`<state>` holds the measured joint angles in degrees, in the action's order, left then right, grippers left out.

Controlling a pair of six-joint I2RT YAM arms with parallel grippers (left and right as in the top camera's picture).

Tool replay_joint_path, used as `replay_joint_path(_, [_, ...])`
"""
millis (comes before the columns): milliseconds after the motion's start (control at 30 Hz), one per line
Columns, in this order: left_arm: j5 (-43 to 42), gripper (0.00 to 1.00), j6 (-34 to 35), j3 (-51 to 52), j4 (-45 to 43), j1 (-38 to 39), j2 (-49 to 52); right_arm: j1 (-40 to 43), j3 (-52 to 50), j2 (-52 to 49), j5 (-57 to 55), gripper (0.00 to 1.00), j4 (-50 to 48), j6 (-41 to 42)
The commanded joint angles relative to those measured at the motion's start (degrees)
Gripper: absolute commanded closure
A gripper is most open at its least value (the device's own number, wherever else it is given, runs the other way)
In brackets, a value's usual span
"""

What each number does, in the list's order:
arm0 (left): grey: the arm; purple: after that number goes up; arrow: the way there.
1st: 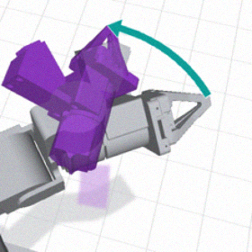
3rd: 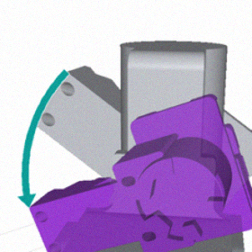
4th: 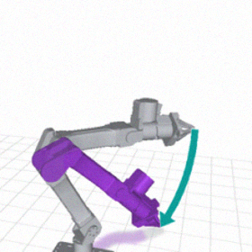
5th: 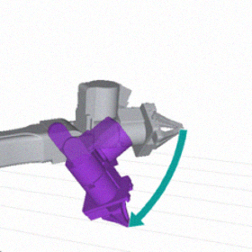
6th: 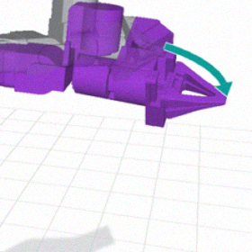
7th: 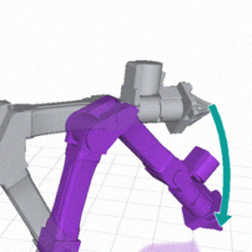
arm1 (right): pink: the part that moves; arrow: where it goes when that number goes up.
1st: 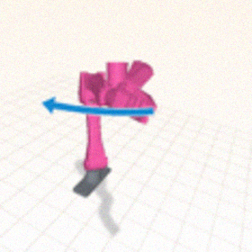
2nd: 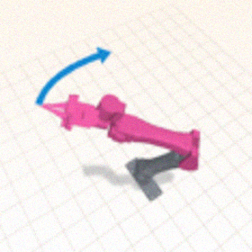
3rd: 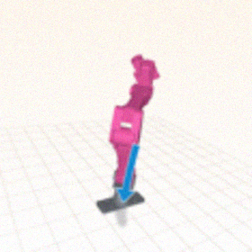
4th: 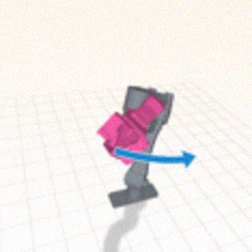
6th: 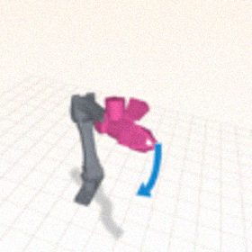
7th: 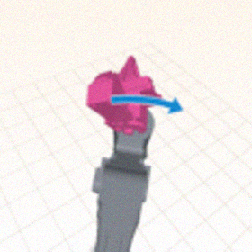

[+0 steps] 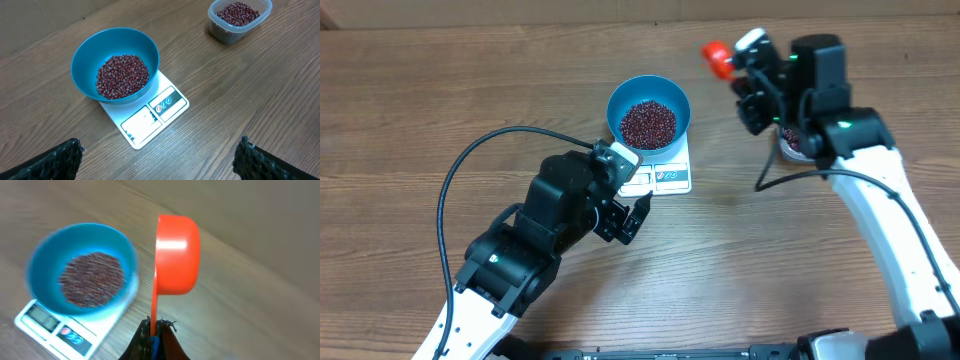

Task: Scoop item into bowl and weigh 150g on scale
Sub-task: 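Move the empty scoop back over the bean tub with the right gripper, then lower the scoop into the beans and drag it through with the right gripper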

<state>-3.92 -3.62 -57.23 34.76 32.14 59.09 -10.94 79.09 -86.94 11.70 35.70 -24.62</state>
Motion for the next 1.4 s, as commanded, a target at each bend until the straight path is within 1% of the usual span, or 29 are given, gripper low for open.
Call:
replay_joint_path(0, [-0.57,0.01,-1.33,0.46,0.00,-0.26,-0.28,2.58,0.92,3.02,-12.31,0.96,2.38,8.94])
replay_joint_path(33, [-0.57,0.01,-1.33,0.46,0.00,-0.26,-0.28,3.34,0.92,3.28,-17.38,0.96,4.26,10.38])
replay_joint_path(100, [-0.57,0.00,-1.33,0.46,0.00,-0.26,-0.28,4.04,0.92,3.30,-22.62,0.96,7.15,11.89])
replay_joint_path(233, [-0.57,0.01,-1.33,0.46,0.02,-0.26,-0.28,4.81,0.85,3.13,-28.81,0.96,12.35,14.62])
replay_joint_path(367, [-0.57,0.01,-1.33,0.46,0.00,-0.26,-0.28,5.35,0.85,3.02,-33.94,0.96,14.88,16.11])
replay_joint_path(567, [-0.57,0.00,-1.33,0.46,0.02,-0.26,-0.28,7.82,0.79,2.21,-34.34,0.96,16.55,17.20])
replay_joint_path(800, [-0.57,0.01,-1.33,0.46,0.00,-0.26,-0.28,11.63,-0.33,-1.14,-33.29,0.96,17.75,17.35])
replay_joint_path(1100, [-0.57,0.01,-1.33,0.46,1.25,-0.26,-0.28,12.20,-3.52,-4.17,-28.92,0.96,15.28,17.38])
replay_joint_path(1367, [-0.57,0.01,-1.33,0.46,1.42,-0.26,-0.28,12.20,-6.78,-6.82,-28.48,0.96,13.14,17.38])
